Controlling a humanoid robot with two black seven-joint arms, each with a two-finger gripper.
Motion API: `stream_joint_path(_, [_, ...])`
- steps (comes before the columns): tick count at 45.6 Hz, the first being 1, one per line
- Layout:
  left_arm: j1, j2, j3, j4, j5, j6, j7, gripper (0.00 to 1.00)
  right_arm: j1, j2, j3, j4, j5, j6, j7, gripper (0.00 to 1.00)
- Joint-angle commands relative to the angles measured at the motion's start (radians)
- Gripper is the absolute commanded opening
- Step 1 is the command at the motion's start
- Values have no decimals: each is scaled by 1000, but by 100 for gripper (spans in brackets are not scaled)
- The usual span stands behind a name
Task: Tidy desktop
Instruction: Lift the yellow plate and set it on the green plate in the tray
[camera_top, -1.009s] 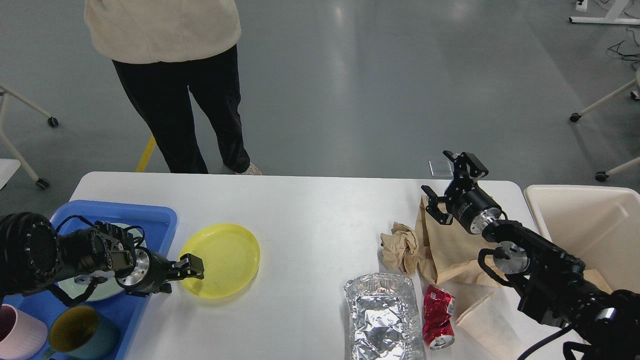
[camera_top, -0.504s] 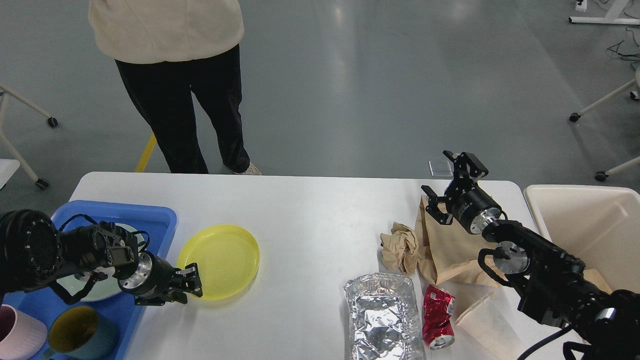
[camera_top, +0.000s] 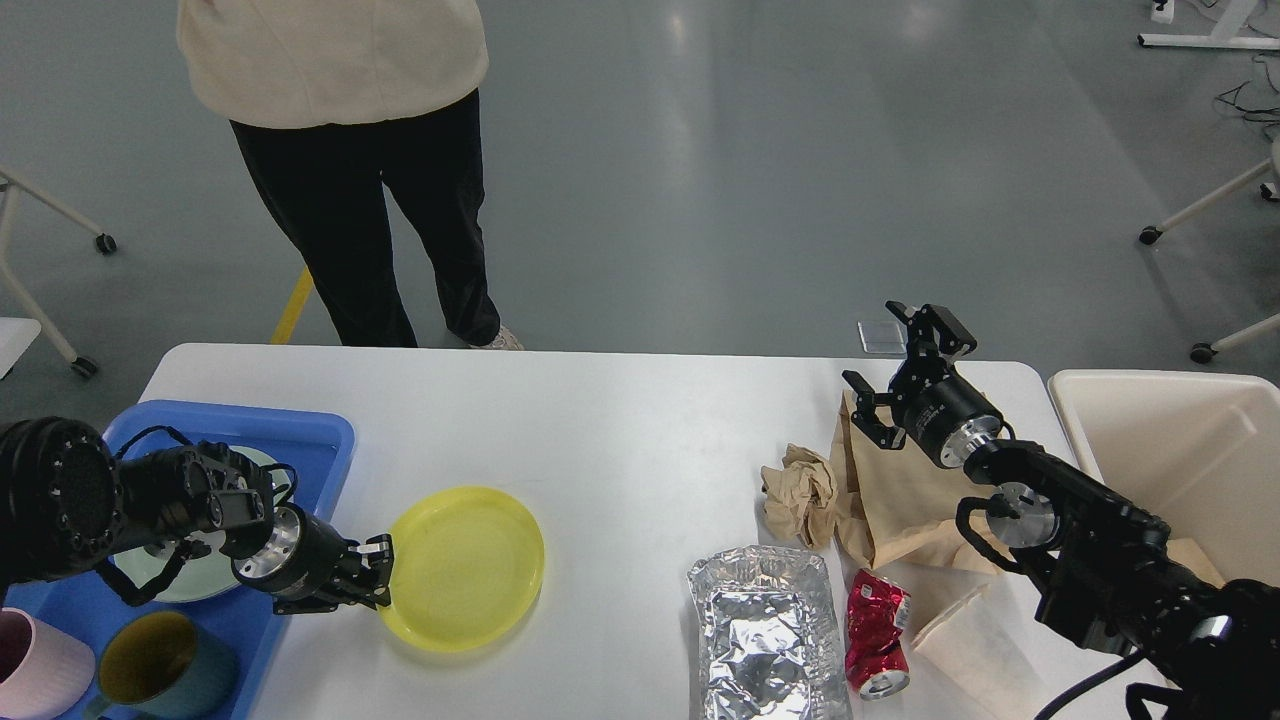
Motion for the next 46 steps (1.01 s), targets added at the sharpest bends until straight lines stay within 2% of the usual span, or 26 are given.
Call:
stream_joint_path(1, [1,0,0,0,0,-15,0,0,0,0,0,0,0,0,0,100])
stream_joint_path(12, [-35,0,2,-2,0,-93,-2,0,0,0,0,0,0,0,0,100])
stream_joint_path(19, [-124,43,18,-12,0,-287,0,0,0,0,0,0,0,0,0,100])
stream_joint_path(22, [-202,57,44,-13,0,-389,0,0,0,0,0,0,0,0,0,100])
stream_joint_path(39, [-321,106,189,-16,1,-389,1,0,0,0,0,0,0,0,0,100])
stream_joint_path(46, [-330,177,259,-16,1,-389,0,0,0,0,0,0,0,0,0,100])
